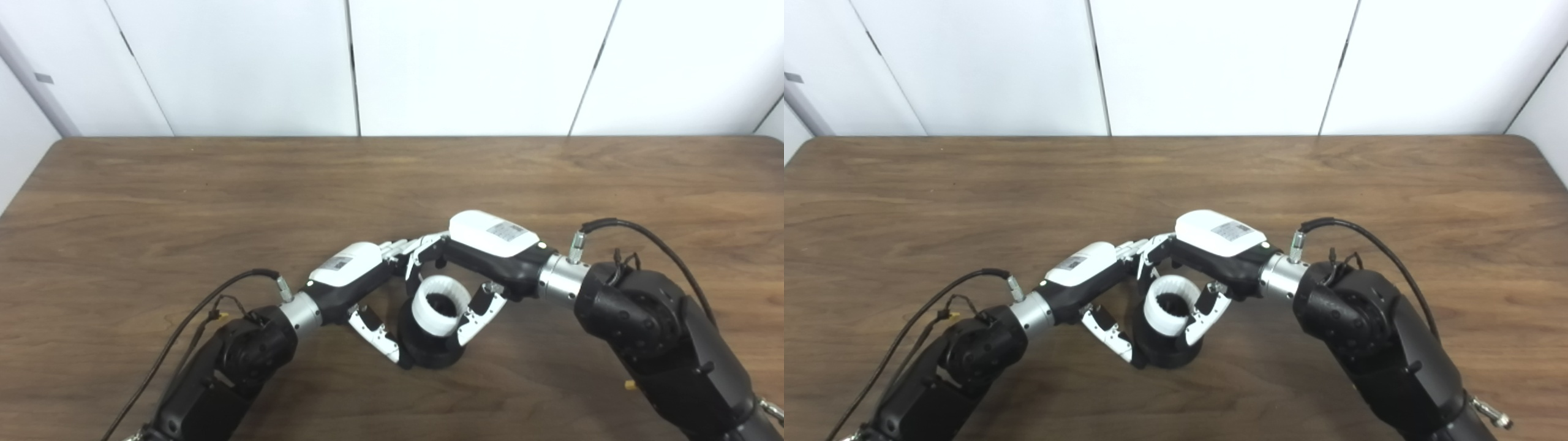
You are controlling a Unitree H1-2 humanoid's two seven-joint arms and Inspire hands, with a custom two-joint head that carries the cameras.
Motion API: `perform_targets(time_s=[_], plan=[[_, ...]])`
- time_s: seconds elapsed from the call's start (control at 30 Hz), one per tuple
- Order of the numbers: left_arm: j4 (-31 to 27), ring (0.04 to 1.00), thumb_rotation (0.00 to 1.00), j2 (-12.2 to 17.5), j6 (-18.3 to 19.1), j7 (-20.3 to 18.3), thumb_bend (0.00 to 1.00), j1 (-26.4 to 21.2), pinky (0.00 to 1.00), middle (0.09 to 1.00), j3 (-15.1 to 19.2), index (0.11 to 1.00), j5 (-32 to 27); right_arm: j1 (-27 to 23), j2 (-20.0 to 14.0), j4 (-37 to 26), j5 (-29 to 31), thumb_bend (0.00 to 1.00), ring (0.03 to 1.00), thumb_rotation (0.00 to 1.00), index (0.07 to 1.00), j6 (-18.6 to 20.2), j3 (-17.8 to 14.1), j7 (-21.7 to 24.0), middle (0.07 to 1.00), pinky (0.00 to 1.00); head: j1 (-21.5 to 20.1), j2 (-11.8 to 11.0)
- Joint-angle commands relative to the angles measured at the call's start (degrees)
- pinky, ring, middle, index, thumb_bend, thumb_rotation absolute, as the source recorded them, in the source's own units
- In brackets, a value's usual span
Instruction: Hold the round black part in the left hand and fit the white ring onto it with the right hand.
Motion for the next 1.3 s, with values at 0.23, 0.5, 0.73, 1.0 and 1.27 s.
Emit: perform_targets(time_s=[0.23, 0.5, 0.73, 1.0, 1.27], plan=[[0.56, 1.0, 0.24, 1.38, 2.48, -3.65, 1.0, 1.12, 0.94, 1.0, -1.14, 0.564, 1.36, -0.68, -0.63, 0.02, -0.42, 0.52, 0.749, 0.14, 0.482, -1.35, 0.1, -0.53, 0.785, 0.63, 0.04, 0.14], [0.08, 1.0, 0.25, 1.26, 3.03, -3.75, 1.0, 1.21, 0.93, 1.0, -1.03, 0.567, 1.6, -0.35, -0.32, 0.77, -0.73, 0.52, 0.745, 0.14, 0.482, -1.74, 0.45, -0.92, 0.785, 0.62, 0.07, 0.31], [0.41, 1.0, 0.26, 1.23, 2.55, -3.22, 1.0, 1.2, 0.92, 1.0, -1.14, 0.565, 2.27, -2.23, -1.76, -0.88, -1.7, 0.88, 0.802, 0.31, 0.871, 2.77, 1.39, 4.27, 0.903, 0.63, 0.09, 0.28], [0.65, 1.0, 0.25, 1.05, 2.52, -3.44, 1.0, 1.23, 0.94, 1.0, -1.04, 0.563, 1.96, -2.96, -2.13, -1.76, -0.85, 1.0, 0.81, 0.34, 1.0, 3.74, 0.27, 4.95, 0.945, 0.62, -0.3, 0.2], [1.03, 1.0, 0.26, 0.87, 2.46, -3.49, 1.0, 1.37, 0.93, 1.0, -0.94, 0.561, 1.35, -3.44, -1.89, -3.05, 0.16, 0.97, 0.811, 0.33, 1.0, 5.24, -1.52, 4.59, 0.932, 0.63, -0.07, 0.3]])
